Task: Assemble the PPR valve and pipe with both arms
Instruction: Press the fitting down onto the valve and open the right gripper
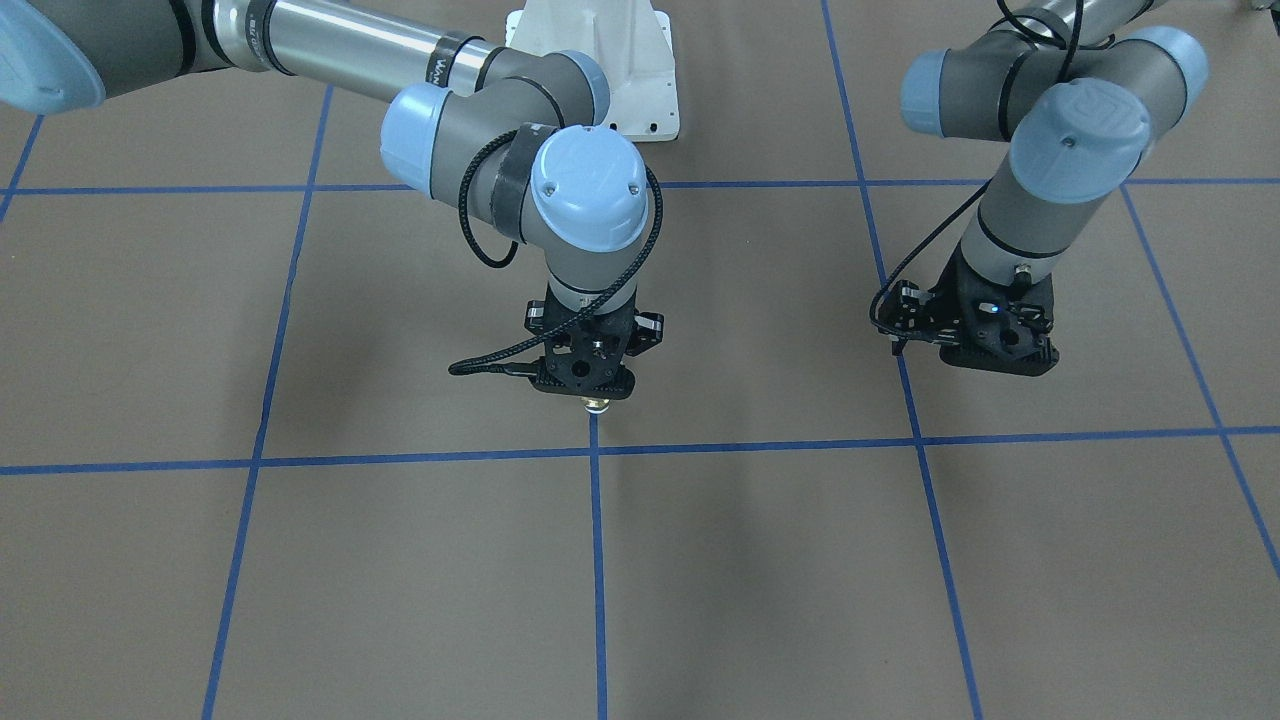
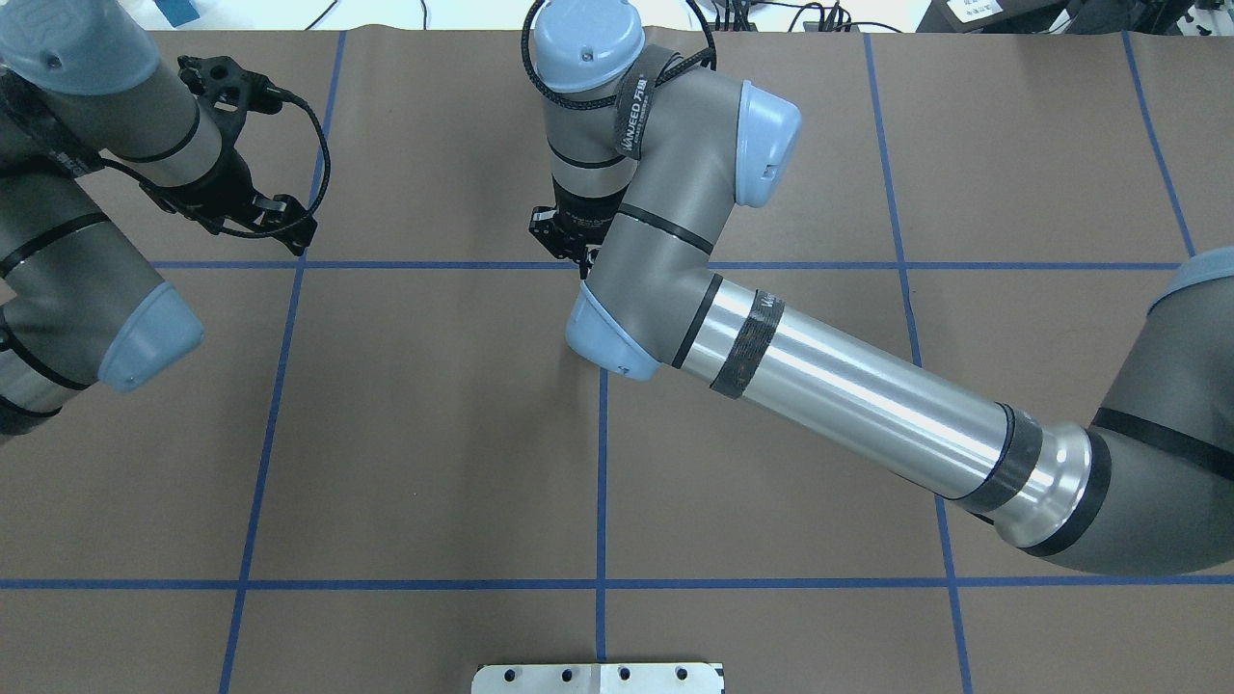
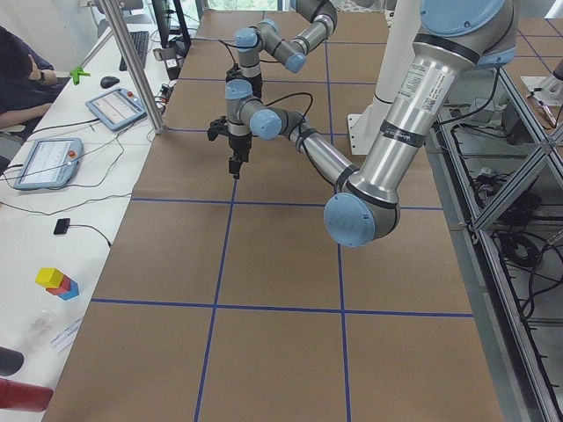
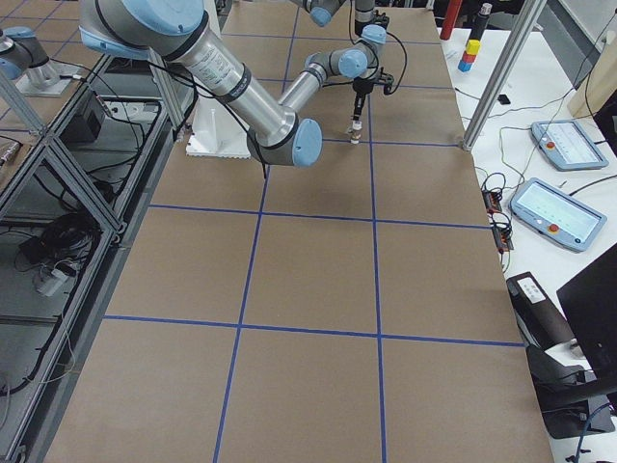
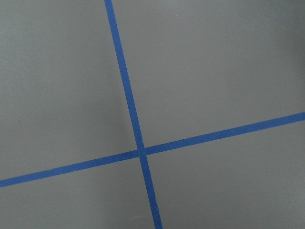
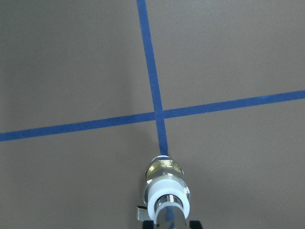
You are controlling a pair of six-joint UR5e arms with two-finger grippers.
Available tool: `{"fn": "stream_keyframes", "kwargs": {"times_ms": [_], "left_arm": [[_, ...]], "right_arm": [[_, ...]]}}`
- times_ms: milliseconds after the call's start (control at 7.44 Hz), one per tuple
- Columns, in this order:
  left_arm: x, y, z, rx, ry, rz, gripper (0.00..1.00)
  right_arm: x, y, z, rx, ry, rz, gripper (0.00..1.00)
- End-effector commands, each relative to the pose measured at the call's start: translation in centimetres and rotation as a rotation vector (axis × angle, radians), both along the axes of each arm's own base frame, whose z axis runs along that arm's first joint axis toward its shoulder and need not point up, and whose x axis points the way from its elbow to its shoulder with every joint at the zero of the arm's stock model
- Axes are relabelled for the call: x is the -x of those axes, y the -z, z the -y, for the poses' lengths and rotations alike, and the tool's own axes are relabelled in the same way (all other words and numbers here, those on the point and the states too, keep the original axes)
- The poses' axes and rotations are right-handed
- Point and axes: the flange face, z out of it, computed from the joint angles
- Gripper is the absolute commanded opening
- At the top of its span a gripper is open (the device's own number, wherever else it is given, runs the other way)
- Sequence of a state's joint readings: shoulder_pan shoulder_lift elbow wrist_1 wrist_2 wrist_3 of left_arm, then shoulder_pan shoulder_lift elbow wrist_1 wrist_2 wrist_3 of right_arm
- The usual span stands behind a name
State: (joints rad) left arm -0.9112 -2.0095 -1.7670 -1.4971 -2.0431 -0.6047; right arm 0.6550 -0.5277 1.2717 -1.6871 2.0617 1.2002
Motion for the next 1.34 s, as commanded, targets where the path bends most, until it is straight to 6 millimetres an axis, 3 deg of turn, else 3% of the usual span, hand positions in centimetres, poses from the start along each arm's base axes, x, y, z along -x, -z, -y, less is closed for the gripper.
{"fn": "stream_keyframes", "kwargs": {"times_ms": [0, 269, 403, 538, 672, 941, 1210], "left_arm": [[0.0, 0.01, 0.0, 0.001, 0.001, 0.0, 1.0], [0.11, 0.08, 0.02, 0.0, 0.002, -0.001, 1.0], [0.02, 0.08, -0.03, 0.0, 0.001, -0.001, 1.0], [0.02, 0.08, -0.03, 0.001, 0.002, -0.001, 1.0], [0.02, 0.08, -0.03, 0.0, 0.001, -0.001, 1.0], [0.04, -0.02, -0.05, 0.001, 0.001, 0.0, 1.0], [0.0, 0.01, 0.0, 0.002, 0.002, -0.001, 1.0]], "right_arm": [[0.12, -0.5, 0.07, -0.014, -0.004, 0.027, 0.0], [0.12, -0.62, 0.07, -0.013, -0.004, 0.026, 0.06], [0.15, -0.69, 0.1, -0.013, -0.004, 0.025, 0.2], [0.12, -0.87, 0.09, -0.013, -0.005, 0.023, 0.67], [0.12, -0.87, 0.09, -0.013, -0.005, 0.023, 0.86], [0.12, -0.87, 0.09, -0.014, -0.004, 0.023, 0.95], [0.13, -0.99, 0.1, -0.012, -0.005, 0.021, 0.95]]}}
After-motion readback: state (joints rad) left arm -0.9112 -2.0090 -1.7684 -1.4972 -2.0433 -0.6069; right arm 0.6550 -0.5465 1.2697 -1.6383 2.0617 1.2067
